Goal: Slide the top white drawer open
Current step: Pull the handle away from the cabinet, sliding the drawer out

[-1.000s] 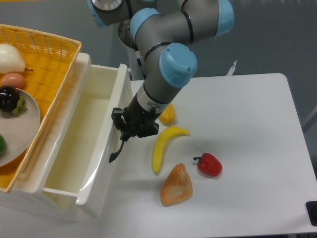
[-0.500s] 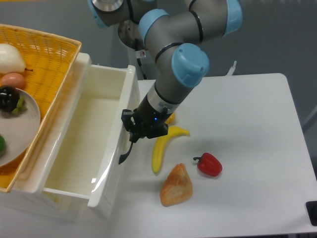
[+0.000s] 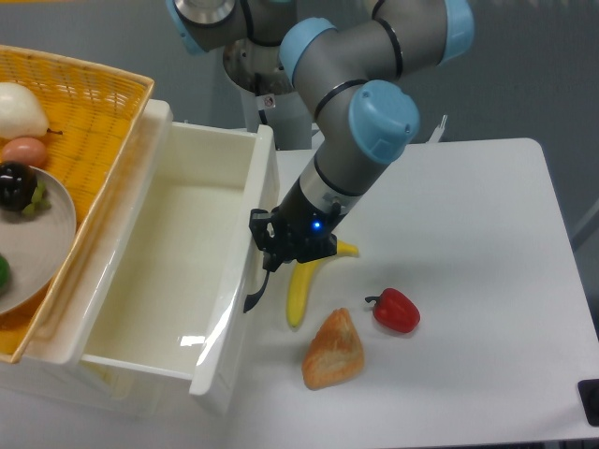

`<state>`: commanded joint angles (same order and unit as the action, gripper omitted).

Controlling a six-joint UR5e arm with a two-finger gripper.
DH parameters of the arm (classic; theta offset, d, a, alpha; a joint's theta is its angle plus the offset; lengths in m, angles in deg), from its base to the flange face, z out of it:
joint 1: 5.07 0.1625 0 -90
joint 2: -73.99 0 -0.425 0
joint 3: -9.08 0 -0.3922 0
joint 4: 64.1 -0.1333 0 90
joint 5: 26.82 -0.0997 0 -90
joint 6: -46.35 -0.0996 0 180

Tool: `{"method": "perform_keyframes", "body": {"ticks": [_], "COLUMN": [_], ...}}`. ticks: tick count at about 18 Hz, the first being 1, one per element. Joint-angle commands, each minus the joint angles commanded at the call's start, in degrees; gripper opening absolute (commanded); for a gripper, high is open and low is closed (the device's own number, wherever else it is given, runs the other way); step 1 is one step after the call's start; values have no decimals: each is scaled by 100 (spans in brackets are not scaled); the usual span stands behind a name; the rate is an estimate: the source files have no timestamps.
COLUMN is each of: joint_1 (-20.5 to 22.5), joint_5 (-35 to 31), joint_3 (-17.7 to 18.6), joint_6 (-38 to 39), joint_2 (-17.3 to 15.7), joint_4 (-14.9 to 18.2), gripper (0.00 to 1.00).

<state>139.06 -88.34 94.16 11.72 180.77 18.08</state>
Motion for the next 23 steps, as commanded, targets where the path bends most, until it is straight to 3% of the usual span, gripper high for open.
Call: {"method": "perform_keyframes", "body": {"ticks": [21,23], "joint_1": [273,273], "joint_5": [150,158], "joint_3": [-61,-61], "joint_6": [-88,-88], "joint_2": [79,79], "joint_4": [-17,-17], "gripper": [10,16]}}
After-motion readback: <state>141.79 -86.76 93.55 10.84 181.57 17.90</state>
